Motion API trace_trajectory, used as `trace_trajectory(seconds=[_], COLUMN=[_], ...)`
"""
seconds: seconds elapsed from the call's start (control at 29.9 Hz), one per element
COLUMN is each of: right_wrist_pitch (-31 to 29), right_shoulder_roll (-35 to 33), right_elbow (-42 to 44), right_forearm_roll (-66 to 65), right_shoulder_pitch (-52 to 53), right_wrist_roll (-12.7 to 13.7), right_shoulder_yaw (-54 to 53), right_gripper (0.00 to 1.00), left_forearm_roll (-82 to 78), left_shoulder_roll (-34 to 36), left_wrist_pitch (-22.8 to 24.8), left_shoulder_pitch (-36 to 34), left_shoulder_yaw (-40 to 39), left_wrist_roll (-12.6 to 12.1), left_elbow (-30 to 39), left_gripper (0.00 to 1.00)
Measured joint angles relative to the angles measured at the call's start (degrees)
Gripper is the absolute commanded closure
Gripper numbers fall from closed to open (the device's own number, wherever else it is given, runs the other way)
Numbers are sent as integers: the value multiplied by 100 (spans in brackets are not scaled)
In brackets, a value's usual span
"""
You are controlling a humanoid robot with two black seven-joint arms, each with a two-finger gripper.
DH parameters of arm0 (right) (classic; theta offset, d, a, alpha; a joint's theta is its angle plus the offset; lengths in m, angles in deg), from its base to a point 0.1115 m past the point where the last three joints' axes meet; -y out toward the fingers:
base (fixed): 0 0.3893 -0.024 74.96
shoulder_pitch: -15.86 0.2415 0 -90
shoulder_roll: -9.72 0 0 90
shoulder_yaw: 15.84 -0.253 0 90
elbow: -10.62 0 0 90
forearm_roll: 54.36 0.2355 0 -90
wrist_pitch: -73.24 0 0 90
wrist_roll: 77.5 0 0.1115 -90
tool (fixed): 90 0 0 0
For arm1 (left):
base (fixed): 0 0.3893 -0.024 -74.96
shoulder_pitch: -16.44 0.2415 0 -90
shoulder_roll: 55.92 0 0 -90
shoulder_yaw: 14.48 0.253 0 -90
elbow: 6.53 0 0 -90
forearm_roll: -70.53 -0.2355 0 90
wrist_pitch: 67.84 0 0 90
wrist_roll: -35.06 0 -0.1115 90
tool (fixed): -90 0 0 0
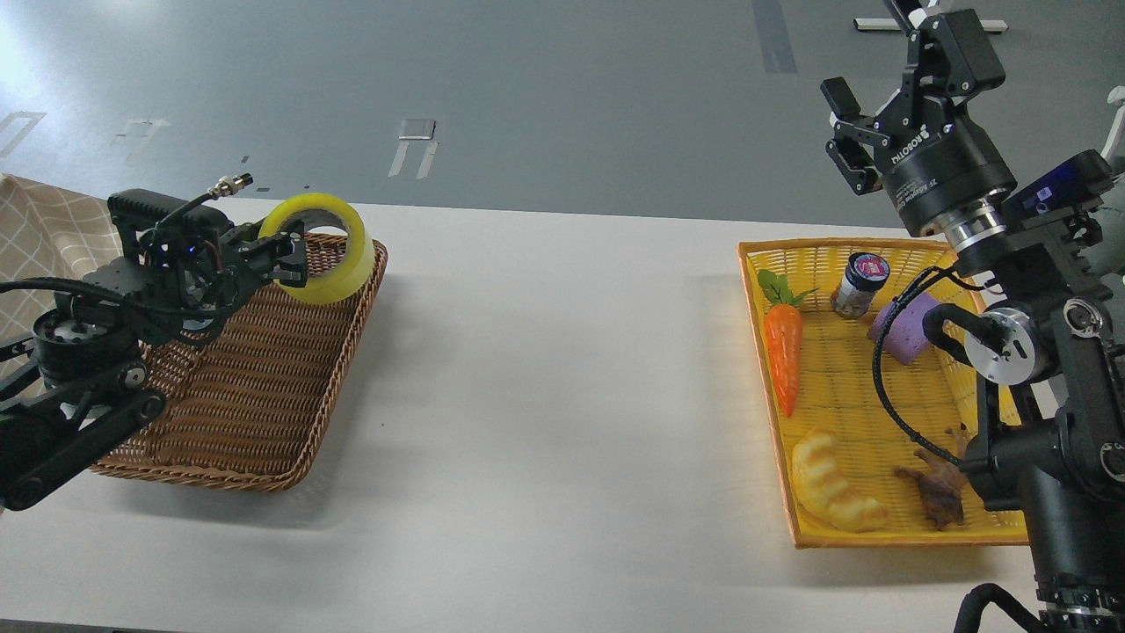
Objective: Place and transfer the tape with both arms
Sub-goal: 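Lift the tape roll with the left gripper and carry it over the basket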
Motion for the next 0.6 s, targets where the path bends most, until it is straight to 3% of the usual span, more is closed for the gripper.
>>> trace_trajectory(seconds=[0.37,0.6], right_wrist_pitch=[-8,-17], right_shoulder_roll=[0,0], right_elbow=[23,98], right_forearm_roll=[0,-1], right_shoulder_pitch=[-48,-72], right_wrist_roll=[0,0], right_shoulder_yaw=[9,9], right_gripper=[0,0], left_forearm_roll=[138,144], left_shoulder_roll=[287,290], left_wrist_pitch=[-358,-491], left_shoulder_pitch=[658,699], left_shoulder_yaw=[-13,3], left_wrist_roll=[63,465], left_elbow=[-505,-880], left_gripper=[88,88])
